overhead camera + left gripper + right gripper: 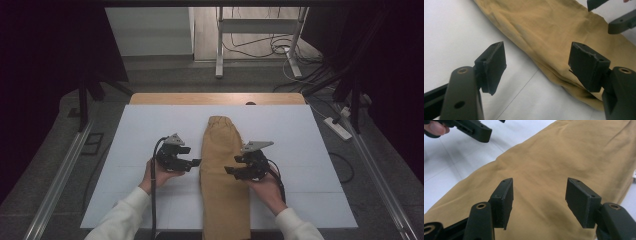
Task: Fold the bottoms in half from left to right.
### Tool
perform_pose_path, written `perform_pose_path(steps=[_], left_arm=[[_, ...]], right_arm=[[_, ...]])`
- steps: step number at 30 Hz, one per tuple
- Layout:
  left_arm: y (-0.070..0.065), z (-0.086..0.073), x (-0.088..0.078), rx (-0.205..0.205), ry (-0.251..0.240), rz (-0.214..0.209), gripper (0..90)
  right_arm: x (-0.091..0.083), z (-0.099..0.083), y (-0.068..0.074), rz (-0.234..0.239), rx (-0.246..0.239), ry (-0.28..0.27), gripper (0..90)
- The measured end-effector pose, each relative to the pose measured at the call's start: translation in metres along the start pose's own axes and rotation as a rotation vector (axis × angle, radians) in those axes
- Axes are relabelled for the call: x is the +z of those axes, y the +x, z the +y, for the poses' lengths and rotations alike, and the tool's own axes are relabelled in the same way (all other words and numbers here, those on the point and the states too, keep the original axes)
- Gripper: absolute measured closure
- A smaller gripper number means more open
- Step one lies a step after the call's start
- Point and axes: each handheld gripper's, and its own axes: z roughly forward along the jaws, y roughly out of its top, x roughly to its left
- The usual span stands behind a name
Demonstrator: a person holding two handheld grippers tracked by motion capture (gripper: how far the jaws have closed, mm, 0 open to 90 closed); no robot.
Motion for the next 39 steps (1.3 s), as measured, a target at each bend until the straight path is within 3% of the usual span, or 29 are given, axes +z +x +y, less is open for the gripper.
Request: perform_pose_path(steps=[14,25,39], left_arm=[[0.0,0.004,0.007,-0.012,0.006,0.004,29.0],[-0.001,0.011,0.011,0.002,0.009,0.009,28.3],[0.014,0.028,0.022,-0.021,-0.002,0.011,28.2]], right_arm=[[0.002,-0.002,-0.012,-0.006,0.021,0.009,38.9],[0.006,0.0,-0.021,-0.026,0.033,0.017,38.9],[0.012,0.006,-0.037,-0.031,0.054,0.009,38.8]])
